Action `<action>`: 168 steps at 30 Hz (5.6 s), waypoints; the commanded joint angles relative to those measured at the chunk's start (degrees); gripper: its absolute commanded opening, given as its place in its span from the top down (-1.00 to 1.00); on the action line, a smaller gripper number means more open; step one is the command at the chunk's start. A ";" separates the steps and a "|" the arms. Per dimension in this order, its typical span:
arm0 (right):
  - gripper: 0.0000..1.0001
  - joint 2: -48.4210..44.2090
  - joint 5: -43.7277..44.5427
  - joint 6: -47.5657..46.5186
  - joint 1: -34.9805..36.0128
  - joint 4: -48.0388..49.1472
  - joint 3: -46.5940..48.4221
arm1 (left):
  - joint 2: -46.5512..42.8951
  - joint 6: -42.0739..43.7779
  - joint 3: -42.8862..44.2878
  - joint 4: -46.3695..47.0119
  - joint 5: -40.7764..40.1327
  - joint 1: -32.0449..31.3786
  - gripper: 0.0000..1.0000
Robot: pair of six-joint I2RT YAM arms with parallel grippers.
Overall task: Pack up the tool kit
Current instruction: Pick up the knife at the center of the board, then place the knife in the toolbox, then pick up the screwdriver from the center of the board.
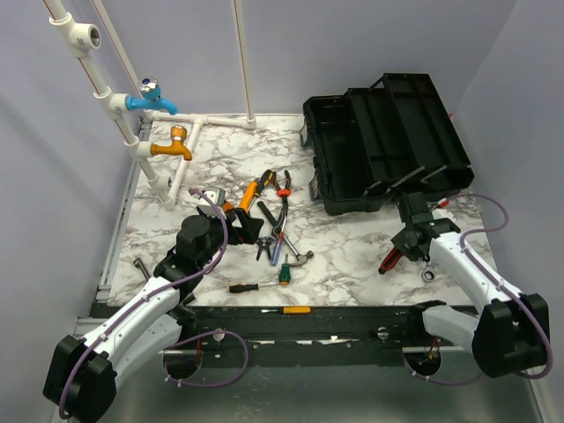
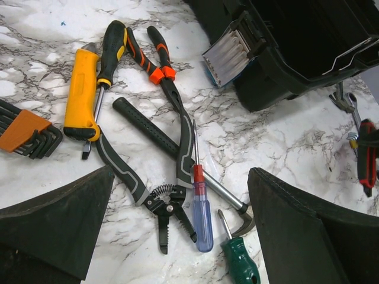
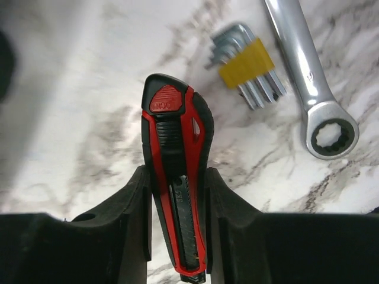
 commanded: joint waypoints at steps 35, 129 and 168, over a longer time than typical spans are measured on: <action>0.99 -3.70 -16.87 -38.39 0.18 33.56 27.35 | 5.35 1.26 -0.92 13.76 14.13 -0.21 -0.96; -0.46 21.40 -23.90 -35.88 35.28 29.09 19.07 | 6.34 -0.93 4.45 -3.01 -7.60 -0.57 -0.97; -0.37 27.51 -7.03 -4.29 44.22 44.14 14.87 | 0.21 -0.40 3.30 -6.18 -12.66 -0.47 -0.97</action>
